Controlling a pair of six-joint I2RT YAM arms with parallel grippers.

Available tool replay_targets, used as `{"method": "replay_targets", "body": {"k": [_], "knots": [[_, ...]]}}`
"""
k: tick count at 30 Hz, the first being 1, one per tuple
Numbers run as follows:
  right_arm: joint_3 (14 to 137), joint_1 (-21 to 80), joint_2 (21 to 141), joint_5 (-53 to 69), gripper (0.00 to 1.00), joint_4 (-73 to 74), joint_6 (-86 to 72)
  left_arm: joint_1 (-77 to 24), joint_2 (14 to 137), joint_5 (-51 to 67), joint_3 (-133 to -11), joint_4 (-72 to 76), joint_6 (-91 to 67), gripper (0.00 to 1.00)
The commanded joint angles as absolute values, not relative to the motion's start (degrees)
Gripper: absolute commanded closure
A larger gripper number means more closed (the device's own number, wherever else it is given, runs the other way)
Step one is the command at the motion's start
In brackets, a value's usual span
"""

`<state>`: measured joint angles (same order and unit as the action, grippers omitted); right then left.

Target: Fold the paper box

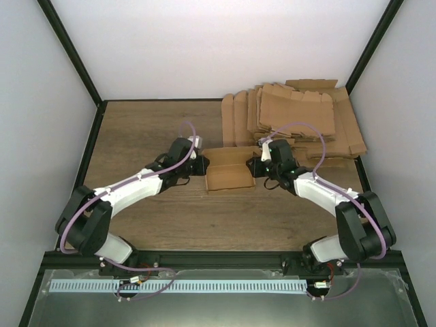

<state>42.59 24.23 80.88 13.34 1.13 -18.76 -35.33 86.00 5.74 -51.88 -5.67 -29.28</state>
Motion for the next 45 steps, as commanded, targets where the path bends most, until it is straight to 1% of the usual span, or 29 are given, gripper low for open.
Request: {"method": "replay_targets", "body": {"k": [1,6,15,19,23,24,26,28,33,38,40,41,45], "knots": [[39.3,25.6,78.0,13.2,0.78,-1.9,-20.2,-36.6,83.6,3.8,-48.0,1.1,-32.1,0.87],[35.9,25.9,77.0,13.3,0.81,-2.8,-20.6,-37.6,82.6,4.6,-43.7,3.8,-33.1,0.87],[34.5,26.4,75.7,11.6,0.82,-2.4,-20.3,-39.0,83.6,4.6,-43.5,3.9,-33.5,0.86],[34.8,26.4,74.4,9.9,0.82,-1.9,-19.5,-39.0,82.9,3.1,-44.6,1.2,-32.1,0.82],[34.6,26.3,74.2,8.1,0.82,-1.2,-18.4,-39.1,79.1,0.4,-43.2,-0.6,-31.1,0.69],[34.5,26.4,74.3,7.8,0.82,-1.1,-18.2,-39.1,78.0,0.0,-43.0,-1.3,-31.0,0.62],[34.2,26.4,74.6,7.7,0.82,-1.3,-18.2,-39.1,76.0,-1.3,-42.9,-3.7,-30.9,0.52],[34.0,26.3,74.9,7.7,0.82,-1.6,-18.3,-39.1,73.9,-2.9,-42.6,-6.2,-31.4,0.39],[33.9,26.4,75.3,7.3,0.82,-1.9,-18.2,-39.1,66.1,-3.6,-42.3,-11.4,-33.2,0.2],[33.8,26.4,75.8,7.4,0.82,-2.1,-18.0,-39.0,61.2,-4.9,-48.7,-19.1,-34.0,0.01],[33.7,26.3,75.9,7.7,0.82,-2.3,-18.0,-38.0,61.4,-4.0,-51.9,-21.2,-34.4,0.0],[33.7,26.4,75.9,7.7,0.82,-2.4,-18.0,-36.2,62.0,-1.2,-53.4,-21.9,-34.9,0.0],[33.6,26.4,75.6,8.0,0.82,-2.1,-18.0,-23.1,65.8,20.6,-56.1,-18.4,-39.4,0.0]]}}
